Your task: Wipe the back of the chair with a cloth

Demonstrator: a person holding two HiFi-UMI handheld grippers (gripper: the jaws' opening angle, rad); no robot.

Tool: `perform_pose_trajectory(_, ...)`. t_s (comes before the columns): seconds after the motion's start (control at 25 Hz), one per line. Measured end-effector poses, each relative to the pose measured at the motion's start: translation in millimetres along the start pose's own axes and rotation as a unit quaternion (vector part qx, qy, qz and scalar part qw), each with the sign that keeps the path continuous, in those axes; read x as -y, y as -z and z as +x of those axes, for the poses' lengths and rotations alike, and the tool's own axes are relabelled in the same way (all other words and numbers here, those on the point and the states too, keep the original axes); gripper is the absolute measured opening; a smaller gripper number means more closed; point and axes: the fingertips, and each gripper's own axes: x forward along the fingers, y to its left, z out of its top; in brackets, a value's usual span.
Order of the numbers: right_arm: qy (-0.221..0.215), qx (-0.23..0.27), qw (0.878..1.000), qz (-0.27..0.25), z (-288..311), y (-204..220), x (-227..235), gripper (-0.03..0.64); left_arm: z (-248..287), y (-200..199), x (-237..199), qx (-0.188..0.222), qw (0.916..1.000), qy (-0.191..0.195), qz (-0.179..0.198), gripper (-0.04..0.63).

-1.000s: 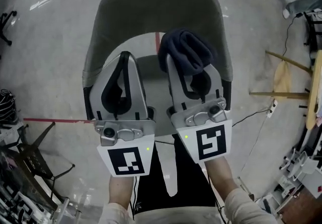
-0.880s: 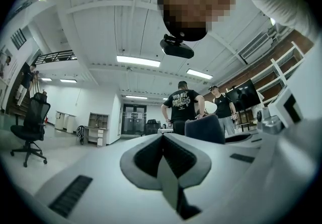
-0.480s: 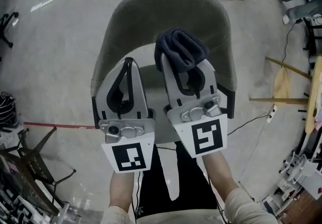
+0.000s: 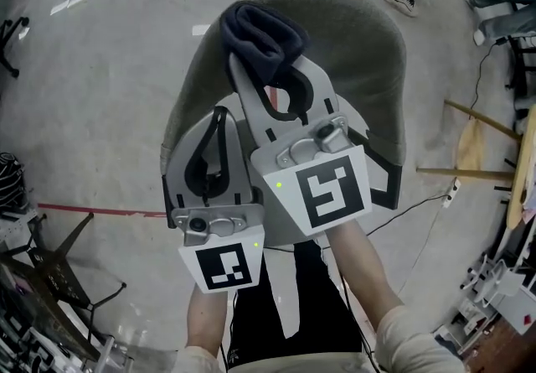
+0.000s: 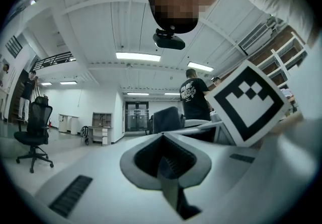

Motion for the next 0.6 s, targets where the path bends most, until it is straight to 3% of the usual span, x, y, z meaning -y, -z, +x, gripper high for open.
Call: perform_pose_trajectory(0.6, 0.037, -0.013, 0.999, -0.019, 13.2, 2.7, 21.2, 0.055, 7.9, 11.4, 4.6, -0.009, 0.9999, 0.001, -0.012, 0.014)
